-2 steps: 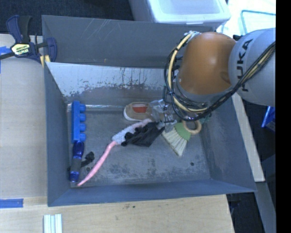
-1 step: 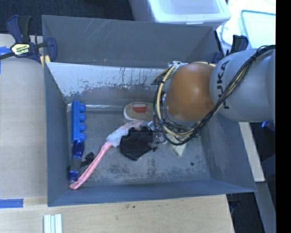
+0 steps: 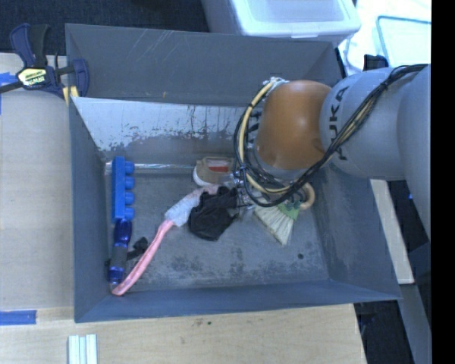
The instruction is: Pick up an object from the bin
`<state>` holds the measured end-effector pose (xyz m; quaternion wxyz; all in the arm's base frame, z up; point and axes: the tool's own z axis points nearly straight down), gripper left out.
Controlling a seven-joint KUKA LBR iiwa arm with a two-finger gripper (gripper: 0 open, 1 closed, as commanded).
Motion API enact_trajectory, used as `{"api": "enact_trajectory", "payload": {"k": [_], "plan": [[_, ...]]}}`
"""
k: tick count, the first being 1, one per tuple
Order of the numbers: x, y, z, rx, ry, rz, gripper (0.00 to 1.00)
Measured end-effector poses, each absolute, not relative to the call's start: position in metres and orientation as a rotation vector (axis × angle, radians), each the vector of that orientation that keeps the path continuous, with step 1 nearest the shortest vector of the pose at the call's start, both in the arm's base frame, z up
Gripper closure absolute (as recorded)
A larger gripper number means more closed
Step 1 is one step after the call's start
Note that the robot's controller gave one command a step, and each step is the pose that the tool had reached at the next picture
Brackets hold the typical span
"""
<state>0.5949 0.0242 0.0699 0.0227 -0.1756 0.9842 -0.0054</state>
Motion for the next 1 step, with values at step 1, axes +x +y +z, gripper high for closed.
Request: {"api": "enact_trajectory", "payload": {"k": [1], "plan": [[0.5949, 0.0242, 0.0699, -0.543, 3.048, -0.017, 1.00]]}}
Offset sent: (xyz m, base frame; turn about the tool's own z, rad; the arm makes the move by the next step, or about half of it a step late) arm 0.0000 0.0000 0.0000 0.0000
